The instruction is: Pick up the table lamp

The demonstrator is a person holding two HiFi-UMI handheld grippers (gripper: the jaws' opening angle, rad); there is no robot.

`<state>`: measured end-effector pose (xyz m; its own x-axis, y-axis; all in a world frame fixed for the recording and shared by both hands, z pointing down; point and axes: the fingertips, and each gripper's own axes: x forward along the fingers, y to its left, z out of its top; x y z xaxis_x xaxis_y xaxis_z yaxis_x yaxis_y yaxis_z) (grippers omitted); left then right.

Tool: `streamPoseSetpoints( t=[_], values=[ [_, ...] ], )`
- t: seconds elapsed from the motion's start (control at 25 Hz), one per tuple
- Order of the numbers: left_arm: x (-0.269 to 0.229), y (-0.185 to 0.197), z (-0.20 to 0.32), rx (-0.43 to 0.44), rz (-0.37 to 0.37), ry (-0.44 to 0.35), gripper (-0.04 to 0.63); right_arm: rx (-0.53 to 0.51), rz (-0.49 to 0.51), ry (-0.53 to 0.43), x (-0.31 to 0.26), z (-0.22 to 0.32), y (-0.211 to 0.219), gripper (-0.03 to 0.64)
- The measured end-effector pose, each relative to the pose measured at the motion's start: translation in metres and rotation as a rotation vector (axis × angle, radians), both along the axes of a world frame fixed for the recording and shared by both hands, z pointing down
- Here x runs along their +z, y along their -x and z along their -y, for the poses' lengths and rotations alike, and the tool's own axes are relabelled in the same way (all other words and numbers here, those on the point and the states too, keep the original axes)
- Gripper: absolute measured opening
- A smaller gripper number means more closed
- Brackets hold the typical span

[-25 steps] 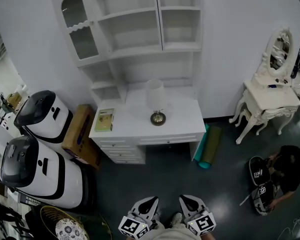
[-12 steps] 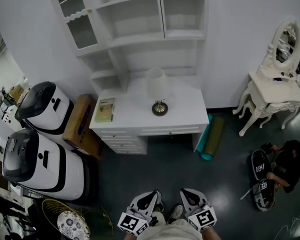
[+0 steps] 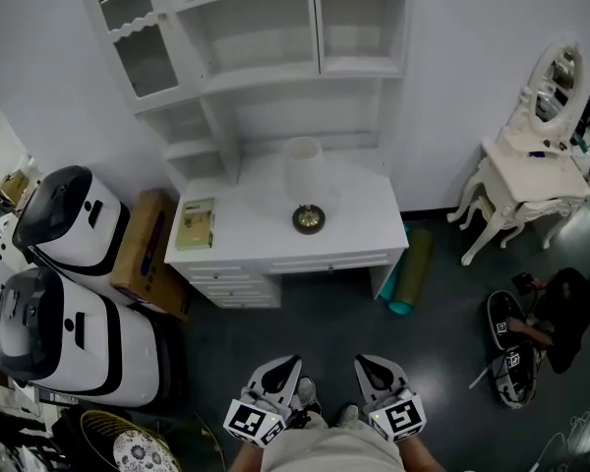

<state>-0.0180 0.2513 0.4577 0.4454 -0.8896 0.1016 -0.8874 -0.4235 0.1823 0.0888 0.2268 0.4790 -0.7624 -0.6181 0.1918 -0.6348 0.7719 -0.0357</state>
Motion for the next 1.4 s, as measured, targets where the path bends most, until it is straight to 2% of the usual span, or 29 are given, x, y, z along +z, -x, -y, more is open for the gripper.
streamPoseSetpoints(
  t=[0.32, 0.6, 0.96, 1.12, 1.4],
  values=[
    [-0.007, 0.043, 0.043, 0.024, -0.007, -0.027, 0.009, 0.018, -0.046, -0.03, -0.008, 0.037, 0.047, 0.012],
    [-0.001, 0.067, 0.058, 0.085, -0.003, -0.009, 0.009, 0.054, -0.025, -0.041, -0.01, 0.058, 0.084, 0.012],
    [0.009, 0.076, 0.077, 0.137, -0.009, 0.028, 0.009, 0.034, -0.049, 0.029, 0.006, 0.066, 0.103, 0.012],
    [0.013, 0.078, 0.092, 0.104, 0.01, 0.03, 0.009, 0.027, -0.077, 0.038, 0.016, 0.079, 0.103, 0.012],
    [0.011, 0.081, 0.128, 0.006, 0.046, 0.016, 0.009, -0.007, -0.067, 0.019, 0.014, 0.121, 0.096, 0.012]
  ],
)
